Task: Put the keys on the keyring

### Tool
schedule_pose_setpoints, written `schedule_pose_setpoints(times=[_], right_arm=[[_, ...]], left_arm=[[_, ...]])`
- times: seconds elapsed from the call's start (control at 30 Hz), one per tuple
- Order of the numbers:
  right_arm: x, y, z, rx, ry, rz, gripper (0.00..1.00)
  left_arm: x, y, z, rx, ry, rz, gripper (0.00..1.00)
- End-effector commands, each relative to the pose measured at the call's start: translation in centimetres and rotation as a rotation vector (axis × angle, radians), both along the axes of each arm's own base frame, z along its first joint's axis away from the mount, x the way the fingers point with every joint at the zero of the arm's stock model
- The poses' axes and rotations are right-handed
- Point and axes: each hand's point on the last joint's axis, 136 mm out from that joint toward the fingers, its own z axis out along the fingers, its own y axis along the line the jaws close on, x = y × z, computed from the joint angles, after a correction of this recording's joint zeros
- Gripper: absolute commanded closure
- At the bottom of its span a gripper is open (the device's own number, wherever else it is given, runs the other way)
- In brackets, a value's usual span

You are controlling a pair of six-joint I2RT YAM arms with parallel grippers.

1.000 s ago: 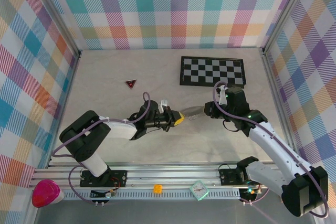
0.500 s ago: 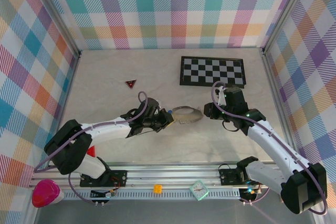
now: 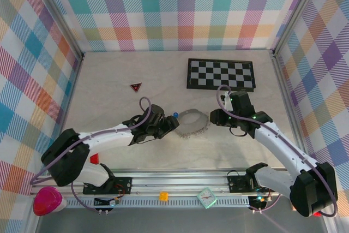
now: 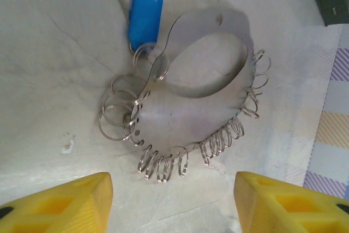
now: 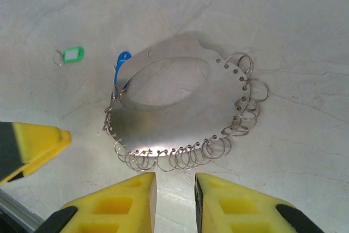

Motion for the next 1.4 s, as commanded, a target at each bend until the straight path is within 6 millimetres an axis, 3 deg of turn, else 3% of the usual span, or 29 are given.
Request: schedule_pose_setpoints(times=[0.0,0.17,0.3,0.63,0.87,1.37], right_arm=[[-0.7,0.6,-0.8,0.015,0.051,0.040,0.76],[-1.4,2.8,-2.2,-0.089,0.090,0.151,0.72],[-2.3,4.6,-3.6,-0.241,0.107,0.253,0.70],[-3.7,9.2,-6.6,-0.526,0.108,0.471,0.70],[-3.5,10.1,-8.6,-0.689,0.130,0.555,0.71],[-3.1,9.9,-10.3,-0.837,0.154,0.588,0.76]], left_arm=[[0.6,2.2,2.0,0.124,-0.108,0.019,0.38],[2.1,5.6,6.1,0.292,-0.292,0.058,0.31],[2.3,7.9,7.8,0.401,-0.352,0.090,0.30],[2.6,10.8,10.1,0.450,-0.438,0.201,0.30],[2.1,12.7,11.2,0.467,-0.476,0.259,0.31],[1.8,13.7,11.9,0.459,-0.503,0.296,0.32]])
